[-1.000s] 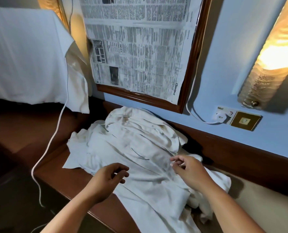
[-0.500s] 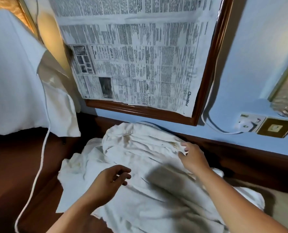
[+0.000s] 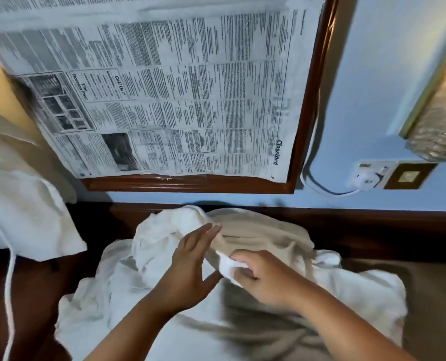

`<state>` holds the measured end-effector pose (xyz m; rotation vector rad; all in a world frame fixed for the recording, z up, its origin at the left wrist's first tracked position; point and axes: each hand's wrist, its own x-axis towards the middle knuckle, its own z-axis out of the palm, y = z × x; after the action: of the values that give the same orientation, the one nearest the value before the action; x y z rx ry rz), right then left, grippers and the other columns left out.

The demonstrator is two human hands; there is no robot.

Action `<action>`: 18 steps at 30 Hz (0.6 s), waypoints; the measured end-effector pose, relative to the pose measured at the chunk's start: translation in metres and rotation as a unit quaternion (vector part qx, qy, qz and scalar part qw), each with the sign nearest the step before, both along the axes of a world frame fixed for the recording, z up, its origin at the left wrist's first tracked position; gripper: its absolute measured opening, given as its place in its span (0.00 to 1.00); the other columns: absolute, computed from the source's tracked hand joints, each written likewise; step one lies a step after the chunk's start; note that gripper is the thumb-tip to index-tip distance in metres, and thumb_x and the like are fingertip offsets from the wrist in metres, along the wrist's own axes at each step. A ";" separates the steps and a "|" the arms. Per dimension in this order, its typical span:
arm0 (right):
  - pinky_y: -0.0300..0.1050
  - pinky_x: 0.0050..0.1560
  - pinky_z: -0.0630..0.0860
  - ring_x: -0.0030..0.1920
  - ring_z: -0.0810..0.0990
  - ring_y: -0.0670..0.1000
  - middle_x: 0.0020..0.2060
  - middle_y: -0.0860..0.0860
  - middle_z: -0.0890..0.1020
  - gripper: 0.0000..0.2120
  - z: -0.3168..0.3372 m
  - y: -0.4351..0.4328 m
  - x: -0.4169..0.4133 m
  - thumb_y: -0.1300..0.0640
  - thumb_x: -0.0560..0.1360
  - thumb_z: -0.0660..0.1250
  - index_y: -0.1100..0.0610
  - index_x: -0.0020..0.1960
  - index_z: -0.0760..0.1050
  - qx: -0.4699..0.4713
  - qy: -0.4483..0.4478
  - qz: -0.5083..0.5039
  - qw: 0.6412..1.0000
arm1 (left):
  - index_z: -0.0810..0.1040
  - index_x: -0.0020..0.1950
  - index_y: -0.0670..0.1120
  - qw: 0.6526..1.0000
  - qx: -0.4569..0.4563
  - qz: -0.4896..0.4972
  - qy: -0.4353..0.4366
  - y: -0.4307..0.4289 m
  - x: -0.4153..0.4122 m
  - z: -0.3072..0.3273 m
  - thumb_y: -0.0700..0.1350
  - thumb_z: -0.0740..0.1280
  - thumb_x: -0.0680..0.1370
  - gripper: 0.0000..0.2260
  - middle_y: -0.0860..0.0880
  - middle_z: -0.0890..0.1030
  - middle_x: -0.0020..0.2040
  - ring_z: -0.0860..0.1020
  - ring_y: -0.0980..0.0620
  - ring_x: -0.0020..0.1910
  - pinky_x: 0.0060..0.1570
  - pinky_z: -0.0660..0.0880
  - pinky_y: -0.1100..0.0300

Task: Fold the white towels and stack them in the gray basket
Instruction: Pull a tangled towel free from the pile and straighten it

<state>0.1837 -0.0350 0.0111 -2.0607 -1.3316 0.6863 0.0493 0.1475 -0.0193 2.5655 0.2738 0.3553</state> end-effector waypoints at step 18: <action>0.41 0.49 0.74 0.48 0.78 0.40 0.46 0.40 0.81 0.11 0.079 -0.138 0.001 0.42 0.75 0.71 0.45 0.53 0.77 0.135 -0.038 -0.104 0.985 | 0.76 0.51 0.46 0.932 0.001 0.336 -0.138 -0.049 -0.027 0.074 0.31 0.62 0.70 0.15 0.46 0.81 0.43 0.79 0.40 0.46 0.45 0.75 0.48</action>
<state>0.1850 -0.1727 0.0904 -1.9832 -1.1574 0.3205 0.0225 0.0986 0.0548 2.3092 1.0434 0.9501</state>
